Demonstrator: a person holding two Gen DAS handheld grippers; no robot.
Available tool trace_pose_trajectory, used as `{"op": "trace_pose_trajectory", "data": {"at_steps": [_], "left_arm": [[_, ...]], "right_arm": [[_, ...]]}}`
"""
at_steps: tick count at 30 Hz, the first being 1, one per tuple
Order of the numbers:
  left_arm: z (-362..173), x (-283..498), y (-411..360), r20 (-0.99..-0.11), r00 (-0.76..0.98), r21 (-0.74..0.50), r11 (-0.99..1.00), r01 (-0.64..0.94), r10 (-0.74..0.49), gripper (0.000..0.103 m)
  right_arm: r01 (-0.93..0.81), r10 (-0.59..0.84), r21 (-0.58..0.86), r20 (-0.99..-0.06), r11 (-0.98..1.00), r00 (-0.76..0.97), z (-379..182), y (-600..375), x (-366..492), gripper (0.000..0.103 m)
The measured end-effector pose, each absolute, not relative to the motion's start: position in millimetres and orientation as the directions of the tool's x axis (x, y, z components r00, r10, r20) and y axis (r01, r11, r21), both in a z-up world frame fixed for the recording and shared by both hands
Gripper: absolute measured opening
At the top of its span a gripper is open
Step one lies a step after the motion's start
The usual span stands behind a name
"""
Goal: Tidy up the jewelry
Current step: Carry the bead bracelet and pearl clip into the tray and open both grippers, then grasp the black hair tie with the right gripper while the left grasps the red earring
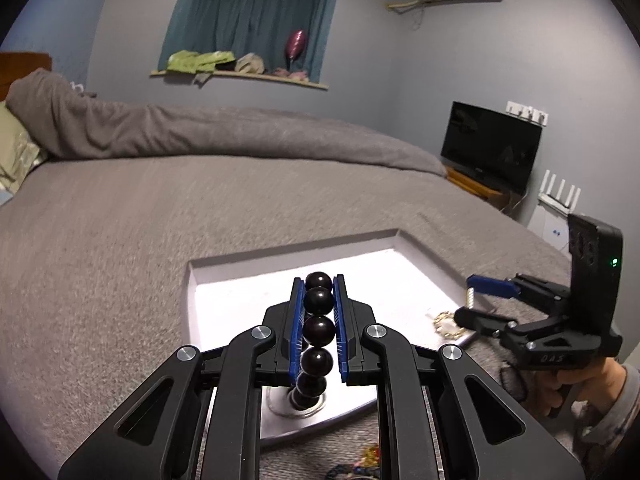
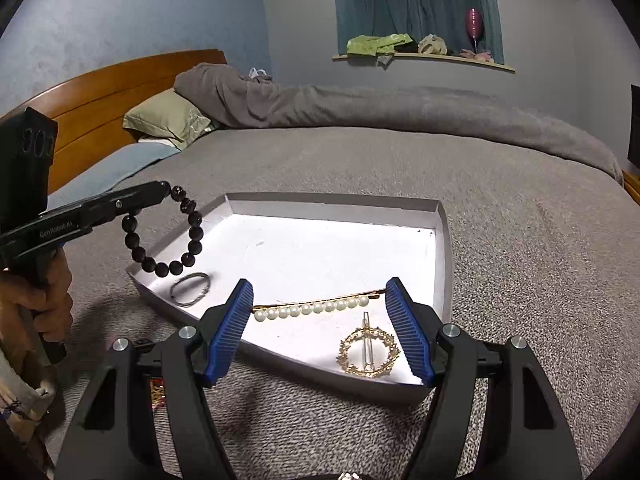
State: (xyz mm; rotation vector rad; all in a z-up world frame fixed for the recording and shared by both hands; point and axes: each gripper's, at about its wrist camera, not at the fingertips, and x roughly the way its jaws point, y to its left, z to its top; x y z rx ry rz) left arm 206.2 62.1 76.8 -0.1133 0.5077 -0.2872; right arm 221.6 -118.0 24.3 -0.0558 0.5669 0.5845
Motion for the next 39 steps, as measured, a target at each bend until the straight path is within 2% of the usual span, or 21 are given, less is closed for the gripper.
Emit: {"op": "trace_pose_trajectory", "data": {"at_steps": [7, 15, 17, 27, 31, 39], "left_arm": [[53, 218, 64, -0.527, 0.806, -0.175, 0.962, 0.209, -0.271, 0.015], [38, 220, 64, -0.572, 0.785, -0.160, 0.971, 0.177, -0.237, 0.015], [38, 218, 65, -0.571, 0.790, -0.157, 0.974, 0.165, -0.225, 0.030], [46, 204, 71, -0.544, 0.812, -0.156, 0.977, 0.148, -0.210, 0.055], [52, 196, 71, -0.522, 0.835, -0.123, 0.984, 0.128, -0.173, 0.075], [59, 170, 67, -0.500, 0.844, -0.127, 0.981, 0.148, -0.192, 0.078]], "right_arm": [[-0.494, 0.446, 0.089, -0.587, 0.865, 0.675, 11, -115, 237, 0.068], [-0.483, 0.430, 0.081, -0.596, 0.872, 0.678, 8, -114, 240, 0.069], [-0.486, 0.431, 0.076, -0.596, 0.871, 0.678, 7, -113, 240, 0.071], [-0.501, 0.478, 0.116, -0.540, 0.858, 0.693, 15, -126, 227, 0.073], [-0.506, 0.489, 0.119, -0.514, 0.854, 0.704, 19, -135, 215, 0.074], [-0.535, 0.506, 0.099, -0.503, 0.839, 0.701, 28, -142, 184, 0.075]]}}
